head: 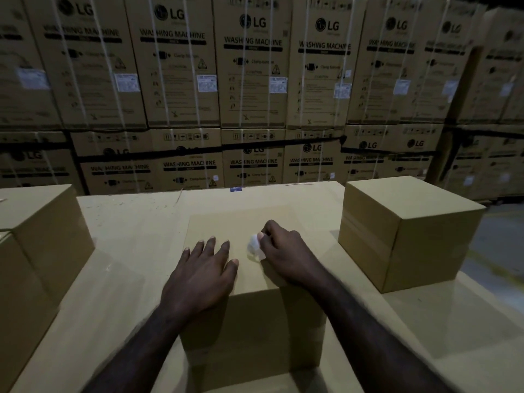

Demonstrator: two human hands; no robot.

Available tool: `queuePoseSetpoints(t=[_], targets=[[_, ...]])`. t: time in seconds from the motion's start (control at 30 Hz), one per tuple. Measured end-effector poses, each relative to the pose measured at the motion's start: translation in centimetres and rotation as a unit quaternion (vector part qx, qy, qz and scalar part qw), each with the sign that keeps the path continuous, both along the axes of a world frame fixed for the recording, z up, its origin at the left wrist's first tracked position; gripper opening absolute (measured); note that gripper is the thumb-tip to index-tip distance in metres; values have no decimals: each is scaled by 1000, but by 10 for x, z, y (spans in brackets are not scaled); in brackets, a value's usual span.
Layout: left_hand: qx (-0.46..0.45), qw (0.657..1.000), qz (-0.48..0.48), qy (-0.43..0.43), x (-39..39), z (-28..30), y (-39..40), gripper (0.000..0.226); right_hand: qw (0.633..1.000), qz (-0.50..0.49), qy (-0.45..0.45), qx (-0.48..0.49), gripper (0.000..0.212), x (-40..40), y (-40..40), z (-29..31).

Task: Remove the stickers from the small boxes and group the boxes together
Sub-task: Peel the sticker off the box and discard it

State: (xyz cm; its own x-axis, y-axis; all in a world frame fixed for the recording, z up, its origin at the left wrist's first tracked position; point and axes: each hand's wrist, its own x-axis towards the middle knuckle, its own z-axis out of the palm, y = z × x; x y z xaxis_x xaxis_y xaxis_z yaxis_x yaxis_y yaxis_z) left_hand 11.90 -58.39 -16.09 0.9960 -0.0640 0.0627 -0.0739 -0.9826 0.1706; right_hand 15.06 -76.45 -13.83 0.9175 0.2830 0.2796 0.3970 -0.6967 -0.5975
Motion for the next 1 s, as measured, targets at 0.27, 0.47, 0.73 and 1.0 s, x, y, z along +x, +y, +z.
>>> queuePoseSetpoints(t=[0.27,0.47,0.73,1.0], targets=[[0,1000,15,-2,-2,4,-2,60,994,10,-104,30,23,-4,-19,0],[-14,1000,17,-7,-7,10,-6,57,988,-2,-153,5,32,-8,-38,-1],[-53,998,-10,-31,-11,12,-8,60,985,-76,-154,-21,33,-31,-77,0],[-79,983,-140,-94,-12,27,-83,60,966,-188,-173,-39,31,-60,-115,11]])
